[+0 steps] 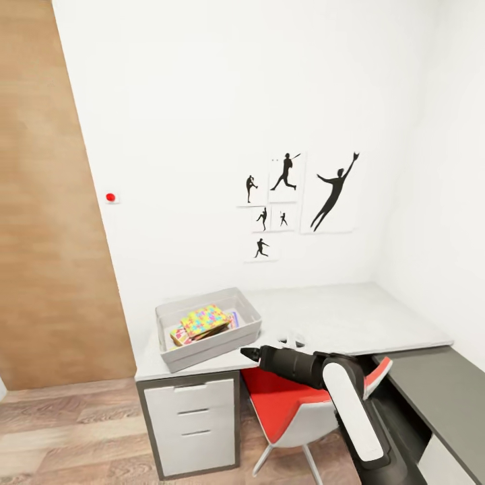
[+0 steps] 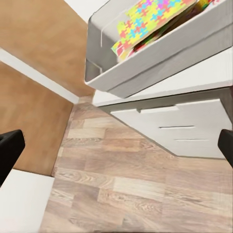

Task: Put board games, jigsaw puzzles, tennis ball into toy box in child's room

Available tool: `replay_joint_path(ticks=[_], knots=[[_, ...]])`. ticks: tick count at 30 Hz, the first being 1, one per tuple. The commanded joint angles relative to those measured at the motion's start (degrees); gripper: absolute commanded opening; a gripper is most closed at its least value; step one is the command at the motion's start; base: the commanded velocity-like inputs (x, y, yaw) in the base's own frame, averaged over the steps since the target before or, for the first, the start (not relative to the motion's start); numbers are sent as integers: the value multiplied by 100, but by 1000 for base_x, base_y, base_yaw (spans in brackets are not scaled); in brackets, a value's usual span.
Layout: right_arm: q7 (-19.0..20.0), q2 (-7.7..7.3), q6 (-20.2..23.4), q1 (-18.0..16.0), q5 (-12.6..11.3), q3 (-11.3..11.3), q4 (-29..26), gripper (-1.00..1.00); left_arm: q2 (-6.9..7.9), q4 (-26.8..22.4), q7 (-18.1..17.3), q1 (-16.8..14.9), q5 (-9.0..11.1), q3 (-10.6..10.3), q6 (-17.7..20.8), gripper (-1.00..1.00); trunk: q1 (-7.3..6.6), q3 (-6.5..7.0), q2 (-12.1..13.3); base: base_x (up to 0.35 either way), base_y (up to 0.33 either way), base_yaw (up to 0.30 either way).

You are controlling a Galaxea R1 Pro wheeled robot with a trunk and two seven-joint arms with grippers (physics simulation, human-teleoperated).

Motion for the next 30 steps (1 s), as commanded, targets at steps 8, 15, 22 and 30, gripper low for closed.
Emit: replay_joint_path(ticks=[8, 15, 22, 30], knots=[[-58, 3, 15, -5, -59, -2, -6, 100, -72, -1, -30, -12, -70, 41, 65, 100, 3, -3, -5, 0, 0, 190], [-58, 0, 15, -1, -59, -3, -6, 100, -120, -15, -41, -13, -76, 28, 167, 100, 3, -3, -5, 0, 0, 18], [-58, 7, 15, -1, -59, -7, -6, 100, -147, -38, -40, -17, -101, 23, 245, 100, 3, -3, -5, 0, 0, 1], [-58, 9, 15, -2, -59, -9, -1, 100, -342, -54, 792, -17, -106, 26, 318, 100, 3, -3, -5, 0, 0, 0]])
